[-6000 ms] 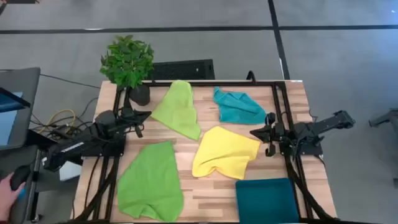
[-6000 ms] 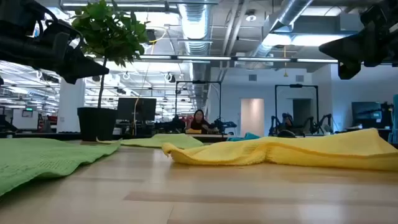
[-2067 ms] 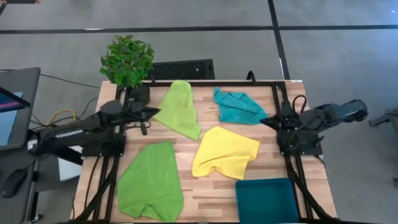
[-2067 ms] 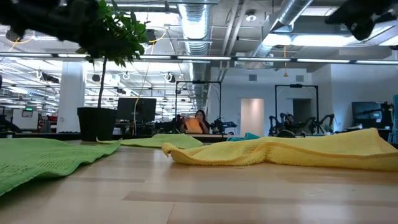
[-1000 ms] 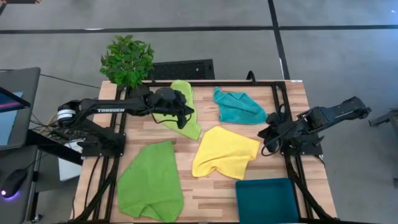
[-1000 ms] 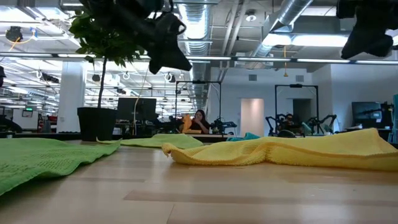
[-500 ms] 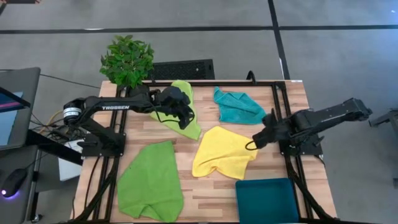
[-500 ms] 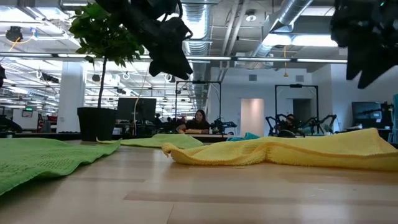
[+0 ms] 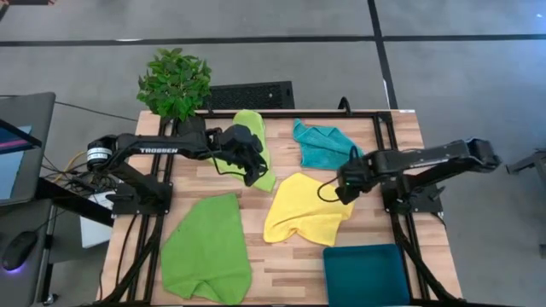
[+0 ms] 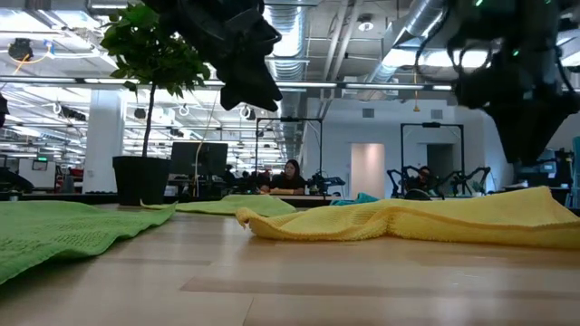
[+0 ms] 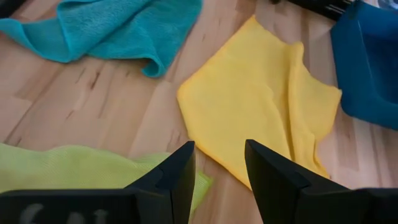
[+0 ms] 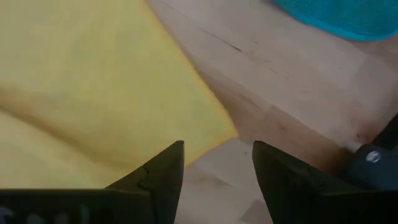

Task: Fold microfiber towels
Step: Fold the yellow towel

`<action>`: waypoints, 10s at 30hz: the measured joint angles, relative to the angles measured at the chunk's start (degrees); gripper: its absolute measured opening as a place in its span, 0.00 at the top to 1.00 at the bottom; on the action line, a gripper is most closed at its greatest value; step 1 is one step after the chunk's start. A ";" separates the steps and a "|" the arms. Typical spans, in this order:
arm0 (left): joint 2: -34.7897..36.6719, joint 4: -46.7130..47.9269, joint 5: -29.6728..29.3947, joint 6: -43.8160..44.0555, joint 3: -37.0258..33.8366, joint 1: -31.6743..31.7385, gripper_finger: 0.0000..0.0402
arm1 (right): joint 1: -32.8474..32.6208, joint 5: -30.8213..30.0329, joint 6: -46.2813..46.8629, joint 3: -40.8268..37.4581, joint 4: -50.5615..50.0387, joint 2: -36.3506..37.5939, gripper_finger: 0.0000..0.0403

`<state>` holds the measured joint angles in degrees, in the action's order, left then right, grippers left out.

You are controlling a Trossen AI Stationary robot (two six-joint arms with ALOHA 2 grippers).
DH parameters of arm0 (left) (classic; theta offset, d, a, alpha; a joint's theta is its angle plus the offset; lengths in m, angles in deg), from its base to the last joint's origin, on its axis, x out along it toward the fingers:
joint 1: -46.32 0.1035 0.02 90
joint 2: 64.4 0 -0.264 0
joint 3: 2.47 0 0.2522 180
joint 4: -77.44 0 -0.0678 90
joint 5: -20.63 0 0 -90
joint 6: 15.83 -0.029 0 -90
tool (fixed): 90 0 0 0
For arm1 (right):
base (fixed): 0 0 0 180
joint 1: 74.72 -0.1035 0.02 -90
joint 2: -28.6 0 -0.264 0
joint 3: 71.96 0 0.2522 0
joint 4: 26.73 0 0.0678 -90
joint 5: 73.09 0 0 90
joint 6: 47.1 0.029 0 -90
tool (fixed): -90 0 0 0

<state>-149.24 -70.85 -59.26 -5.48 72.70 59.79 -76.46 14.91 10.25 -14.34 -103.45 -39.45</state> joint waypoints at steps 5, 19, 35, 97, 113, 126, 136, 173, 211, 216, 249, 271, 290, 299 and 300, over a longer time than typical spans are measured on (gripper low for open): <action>0.00 0.80 0.04 1.42 0.00 -0.87 0.67 | 4.34 3.44 -6.82 -0.02 0.00 -4.27 0.47; 0.00 1.15 0.04 2.44 -0.02 -2.31 0.67 | 6.14 4.08 -15.76 -0.19 0.85 -13.20 0.47; 0.00 1.15 0.04 2.55 -0.02 -2.31 0.67 | 6.10 6.71 -19.68 -4.91 8.42 -17.56 0.47; -28.56 10.46 17.37 -26.19 23.75 6.33 0.67 | -5.79 -10.18 -35.38 11.04 3.16 -17.34 0.98; -49.20 30.72 17.69 -35.75 51.06 6.83 0.67 | -6.01 -11.49 -35.38 11.06 0.99 -17.32 0.97; -50.31 31.02 15.61 -36.89 51.29 7.84 0.67 | -6.52 -11.83 -35.36 11.06 0.78 -17.32 0.97; -50.34 30.33 16.24 -35.86 51.08 7.94 0.67 | -6.52 -11.83 -35.34 11.06 0.66 -17.32 0.97; -50.67 35.11 10.70 -36.34 50.87 6.03 0.69 | -6.49 -11.80 -35.31 11.06 0.11 -17.32 0.97; -50.53 36.91 7.23 -34.57 52.39 5.44 0.92 | -6.49 -11.78 -34.85 11.06 -0.04 -17.32 0.97; -50.53 35.32 7.19 -35.85 52.39 4.56 0.81 | -6.49 -11.78 -34.85 11.06 -0.06 -17.32 0.97; -50.41 39.15 3.06 -38.70 49.94 4.40 0.99 | -4.76 -11.83 -34.85 11.06 -1.00 -17.34 0.97; -41.65 44.75 -19.26 -30.47 50.23 1.51 1.00 | -2.10 -30.20 -34.90 14.34 -4.81 -17.32 0.97; -41.31 51.64 -14.37 -23.30 50.23 -6.83 1.00 | -10.73 -19.87 -34.90 14.27 -6.20 -13.41 0.97; -41.31 54.40 -14.38 -18.16 50.23 -12.55 1.00 | -17.04 -10.25 -34.88 14.24 -2.76 -12.81 0.97; -41.31 54.65 -14.38 -17.80 50.23 -13.36 1.00 | -17.80 -10.01 -34.88 13.89 -2.04 -12.94 0.97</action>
<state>-190.55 -16.20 -73.64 -23.27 122.93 46.44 -94.26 4.91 -24.62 -0.45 -105.49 -52.39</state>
